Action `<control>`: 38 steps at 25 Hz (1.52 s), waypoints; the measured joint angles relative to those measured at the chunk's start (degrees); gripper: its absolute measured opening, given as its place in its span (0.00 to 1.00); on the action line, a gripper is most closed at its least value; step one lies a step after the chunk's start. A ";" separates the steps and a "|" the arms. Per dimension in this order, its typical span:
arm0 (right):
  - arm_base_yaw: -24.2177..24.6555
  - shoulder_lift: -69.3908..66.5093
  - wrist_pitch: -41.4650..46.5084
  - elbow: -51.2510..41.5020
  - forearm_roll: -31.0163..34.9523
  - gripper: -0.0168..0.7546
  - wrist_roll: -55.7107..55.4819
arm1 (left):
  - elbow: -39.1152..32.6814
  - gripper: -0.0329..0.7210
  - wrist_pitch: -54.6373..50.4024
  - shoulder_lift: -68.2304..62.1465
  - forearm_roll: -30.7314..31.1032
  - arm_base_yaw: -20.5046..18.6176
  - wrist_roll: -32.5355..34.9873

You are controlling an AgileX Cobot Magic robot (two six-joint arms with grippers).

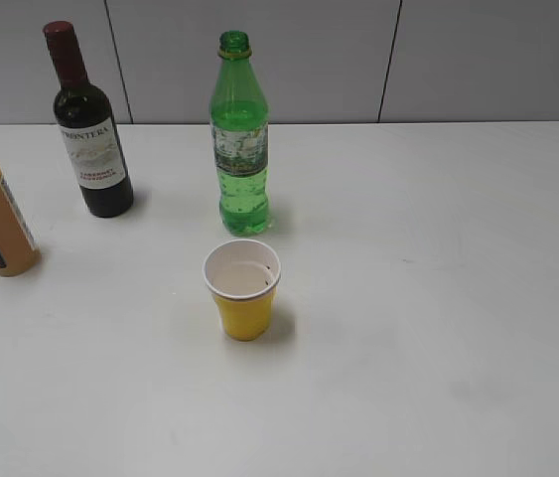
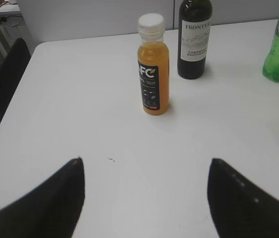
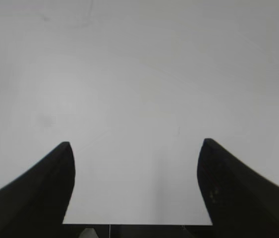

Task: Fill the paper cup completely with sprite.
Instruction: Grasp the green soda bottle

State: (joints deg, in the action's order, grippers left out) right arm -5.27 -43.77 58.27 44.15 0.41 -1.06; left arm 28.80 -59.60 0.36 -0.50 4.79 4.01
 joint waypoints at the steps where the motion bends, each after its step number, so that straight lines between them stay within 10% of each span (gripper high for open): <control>1: 0.00 1.94 -0.78 -1.92 0.00 0.79 0.00 | 0.00 0.83 0.00 0.00 0.00 0.00 0.00; 12: 0.00 18.05 -3.65 -19.78 0.00 0.79 0.06 | 0.00 0.83 0.00 0.00 0.00 0.00 0.00; 38: 0.00 43.93 -3.99 -20.44 0.24 0.79 0.12 | 0.00 0.83 0.00 0.00 0.00 0.00 0.02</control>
State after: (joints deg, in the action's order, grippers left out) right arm -5.27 0.16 54.28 23.71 0.65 -0.95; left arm 28.80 -59.60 0.36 -0.50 4.79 4.03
